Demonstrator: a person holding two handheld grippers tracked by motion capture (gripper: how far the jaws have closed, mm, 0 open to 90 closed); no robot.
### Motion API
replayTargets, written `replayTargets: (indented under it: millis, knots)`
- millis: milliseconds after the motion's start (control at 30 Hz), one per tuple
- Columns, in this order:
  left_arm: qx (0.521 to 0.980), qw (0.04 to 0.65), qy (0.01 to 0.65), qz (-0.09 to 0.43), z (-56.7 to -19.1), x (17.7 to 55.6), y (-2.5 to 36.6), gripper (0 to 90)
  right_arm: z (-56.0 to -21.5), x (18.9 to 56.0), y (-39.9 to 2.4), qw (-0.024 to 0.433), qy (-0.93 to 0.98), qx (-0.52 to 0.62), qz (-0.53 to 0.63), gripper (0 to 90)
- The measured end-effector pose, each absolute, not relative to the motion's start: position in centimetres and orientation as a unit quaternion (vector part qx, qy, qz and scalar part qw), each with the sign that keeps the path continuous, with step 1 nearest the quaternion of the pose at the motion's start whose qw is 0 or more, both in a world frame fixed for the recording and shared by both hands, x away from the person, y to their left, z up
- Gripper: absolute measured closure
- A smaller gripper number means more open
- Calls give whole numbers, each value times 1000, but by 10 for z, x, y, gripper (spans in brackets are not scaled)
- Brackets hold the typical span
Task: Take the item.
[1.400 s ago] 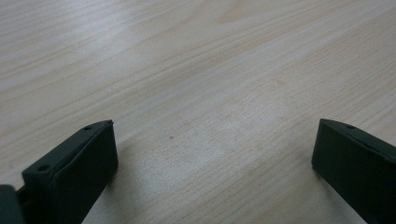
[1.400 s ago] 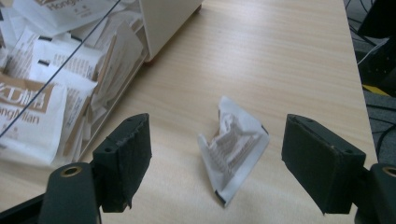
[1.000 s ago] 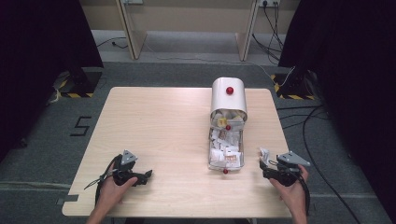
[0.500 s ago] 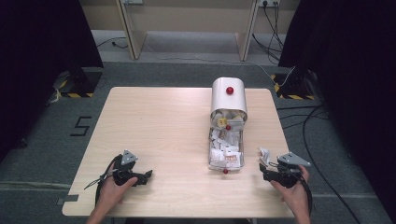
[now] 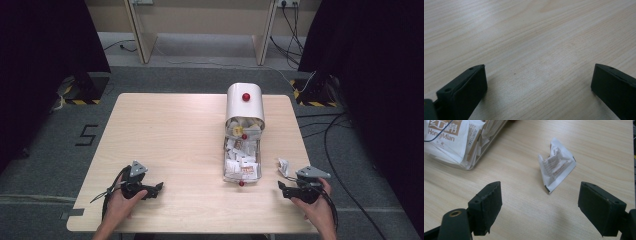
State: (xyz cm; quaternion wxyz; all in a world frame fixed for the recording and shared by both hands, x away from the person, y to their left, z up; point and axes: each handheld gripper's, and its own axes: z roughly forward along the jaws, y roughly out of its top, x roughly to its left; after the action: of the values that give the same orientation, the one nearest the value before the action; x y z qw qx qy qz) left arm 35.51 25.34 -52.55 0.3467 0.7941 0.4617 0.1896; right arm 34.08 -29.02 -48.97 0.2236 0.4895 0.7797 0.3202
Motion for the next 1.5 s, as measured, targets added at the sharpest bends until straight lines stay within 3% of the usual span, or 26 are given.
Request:
replayTargets:
  millis: [733, 1233, 1500]
  knots:
    - [794, 347, 462, 189, -525, 355, 253, 0, -501, 303, -280, 259, 759, 494, 336, 216]
    - [794, 347, 462, 190, -526, 355, 253, 0, -514, 298, -272, 237, 769, 497, 325, 219]
    - [794, 347, 462, 190, -526, 355, 253, 0, -519, 295, -278, 227, 762, 503, 339, 169]
